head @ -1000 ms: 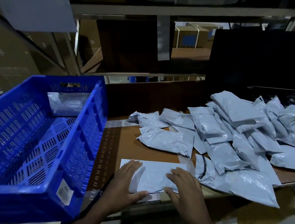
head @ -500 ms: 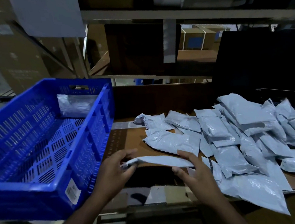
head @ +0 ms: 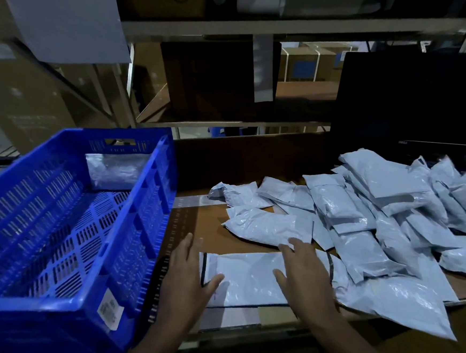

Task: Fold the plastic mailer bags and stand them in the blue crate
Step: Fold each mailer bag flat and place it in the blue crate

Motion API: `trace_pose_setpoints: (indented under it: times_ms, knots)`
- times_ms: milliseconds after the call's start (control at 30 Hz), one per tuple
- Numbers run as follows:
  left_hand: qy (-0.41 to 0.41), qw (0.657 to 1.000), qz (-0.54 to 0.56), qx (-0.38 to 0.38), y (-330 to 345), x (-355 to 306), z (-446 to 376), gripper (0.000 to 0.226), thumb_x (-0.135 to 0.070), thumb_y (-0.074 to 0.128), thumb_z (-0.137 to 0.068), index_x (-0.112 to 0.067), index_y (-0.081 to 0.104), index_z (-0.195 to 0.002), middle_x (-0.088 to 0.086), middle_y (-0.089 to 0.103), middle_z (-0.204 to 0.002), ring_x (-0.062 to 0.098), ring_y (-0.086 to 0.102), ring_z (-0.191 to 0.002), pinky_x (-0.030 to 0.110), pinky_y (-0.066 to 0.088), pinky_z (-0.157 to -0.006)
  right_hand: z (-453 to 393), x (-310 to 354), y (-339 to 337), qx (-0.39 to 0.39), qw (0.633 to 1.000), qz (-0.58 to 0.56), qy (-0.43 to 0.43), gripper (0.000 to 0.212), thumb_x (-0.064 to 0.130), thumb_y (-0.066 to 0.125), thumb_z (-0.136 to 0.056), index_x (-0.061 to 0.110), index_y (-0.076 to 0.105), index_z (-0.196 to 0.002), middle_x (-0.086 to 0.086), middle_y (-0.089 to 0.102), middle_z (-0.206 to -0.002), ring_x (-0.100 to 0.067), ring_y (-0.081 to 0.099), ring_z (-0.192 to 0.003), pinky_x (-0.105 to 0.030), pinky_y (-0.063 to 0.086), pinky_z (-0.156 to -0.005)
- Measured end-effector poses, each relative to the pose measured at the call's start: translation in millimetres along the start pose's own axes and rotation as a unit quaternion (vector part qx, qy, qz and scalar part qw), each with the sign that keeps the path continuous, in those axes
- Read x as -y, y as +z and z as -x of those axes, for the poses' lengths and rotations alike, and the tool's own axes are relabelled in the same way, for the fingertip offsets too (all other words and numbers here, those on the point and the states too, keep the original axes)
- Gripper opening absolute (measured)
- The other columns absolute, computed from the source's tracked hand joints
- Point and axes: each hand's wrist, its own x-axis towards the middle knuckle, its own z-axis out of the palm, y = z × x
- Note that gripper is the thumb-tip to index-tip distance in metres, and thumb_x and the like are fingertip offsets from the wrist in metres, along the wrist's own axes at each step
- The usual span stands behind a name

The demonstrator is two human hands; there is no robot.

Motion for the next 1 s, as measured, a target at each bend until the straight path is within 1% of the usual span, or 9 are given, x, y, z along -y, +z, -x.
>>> trace_pose_setpoints:
  times_ms: [100, 167, 300, 467, 533, 600, 700, 833, 1000]
  knots:
    - [0.110, 0.993, -0.002, -0.046, 12.8, 0.7, -0.6, 0.065, -0.048, 0.063, -0.096, -0.026, 0.038, -0.152, -0.003, 0.033, -0.162, 0.014, 0.025, -0.150, 0.032, 0.020, -0.121, 1.6, 13.8, 9.6, -0.001, 0.997, -0.027, -0.072, 0.050, 0.031, 0.080, -0.082, 0.020, 0.065, -0.128, -0.002, 0.060, -0.134, -0.020, 0.057, -0.123, -0.036, 0.048, -0.101]
    - [0.177, 0.984, -0.027, -0.008, 22.9, 1.1, -5.8, 0.046, -0.042, 0.044, -0.103, -0.022, 0.052, -0.144, -0.003, 0.049, -0.153, 0.009, 0.033, -0.147, 0.030, 0.024, -0.123, 3.3, 31.2, 19.4, -0.004, 0.992, -0.058, -0.111, 0.046, 0.034, 0.068, -0.092, 0.020, 0.061, -0.135, 0.000, 0.059, -0.140, -0.018, 0.054, -0.131, -0.035, 0.041, -0.109]
    - [0.238, 0.959, -0.103, 0.113, 48.8, 10.0, -7.4, 0.052, -0.030, 0.030, -0.100, -0.010, 0.061, -0.137, 0.007, 0.060, -0.142, 0.013, 0.038, -0.142, 0.040, 0.024, -0.115, 10.4, 53.3, 51.5, 0.072, 0.984, -0.029, -0.158, 0.055, 0.044, 0.024, -0.107, 0.017, 0.064, -0.133, 0.000, 0.062, -0.137, -0.013, 0.051, -0.133, -0.037, 0.034, -0.114]
    - [0.209, 0.960, -0.126, 0.134, 52.0, 12.3, 0.7, 0.056, -0.037, 0.032, -0.100, -0.014, 0.055, -0.145, 0.003, 0.051, -0.152, 0.018, 0.043, -0.144, 0.043, 0.023, -0.113, 17.7, 52.5, 53.7, 0.118, 0.987, -0.010, -0.107, 0.064, 0.055, 0.020, -0.106, 0.015, 0.044, -0.150, -0.001, 0.038, -0.158, -0.014, 0.033, -0.146, -0.035, 0.014, -0.119]
    - [0.187, 0.965, -0.123, 0.141, 54.3, 13.9, 1.2, 0.057, -0.040, 0.022, -0.106, -0.015, 0.049, -0.149, 0.002, 0.045, -0.157, 0.019, 0.037, -0.147, 0.042, 0.019, -0.115, 19.9, 48.7, 51.5, 0.124, 0.990, -0.024, -0.061, 0.072, 0.062, 0.019, -0.104, 0.013, 0.042, -0.150, -0.003, 0.035, -0.159, -0.016, 0.033, -0.146, -0.034, 0.017, -0.118]
    - [0.181, 0.966, -0.110, 0.147, 53.1, 11.7, 0.2, 0.075, -0.053, -0.007, -0.103, -0.020, 0.031, -0.158, -0.003, 0.023, -0.167, 0.016, 0.016, -0.155, 0.041, 0.009, -0.121, 23.0, 46.5, 56.8, 0.132, 0.990, -0.033, -0.033, 0.076, 0.067, 0.022, -0.102, 0.011, 0.048, -0.147, -0.006, 0.043, -0.155, -0.020, 0.042, -0.142, -0.035, 0.022, -0.111]
    - [0.168, 0.965, -0.089, 0.181, 50.2, 9.7, 1.4, 0.101, -0.066, -0.039, -0.075, -0.029, -0.003, -0.161, -0.012, -0.016, -0.166, 0.008, -0.019, -0.153, 0.041, -0.008, -0.125, 25.3, 40.6, 62.2, 0.111, 0.993, -0.038, 0.003, 0.088, 0.076, 0.021, -0.096, 0.012, 0.040, -0.152, -0.007, 0.033, -0.160, -0.023, 0.034, -0.146, -0.038, 0.016, -0.115]
    - [0.163, 0.968, -0.085, 0.172, 48.9, 9.2, 1.4, 0.102, -0.067, -0.038, -0.076, -0.028, -0.002, -0.163, -0.010, -0.010, -0.169, 0.007, -0.019, -0.153, 0.041, -0.010, -0.123, 25.2, 21.0, 55.7, 0.112, 0.992, -0.031, 0.040, 0.109, 0.087, -0.016, -0.076, 0.019, -0.005, -0.160, 0.000, -0.012, -0.166, -0.018, -0.007, -0.154, -0.033, -0.004, -0.124]
    - [0.158, 0.966, -0.075, 0.189, 49.5, 10.9, -0.7, 0.101, -0.069, -0.038, -0.073, -0.030, -0.007, -0.162, -0.013, -0.013, -0.168, 0.004, -0.022, -0.151, 0.036, -0.015, -0.122, 26.0, 15.4, 51.0, 0.111, 0.992, -0.023, 0.062, 0.118, 0.086, -0.028, -0.063, 0.020, -0.009, -0.160, 0.000, -0.011, -0.167, -0.017, -0.005, -0.154, -0.032, -0.005, -0.123]
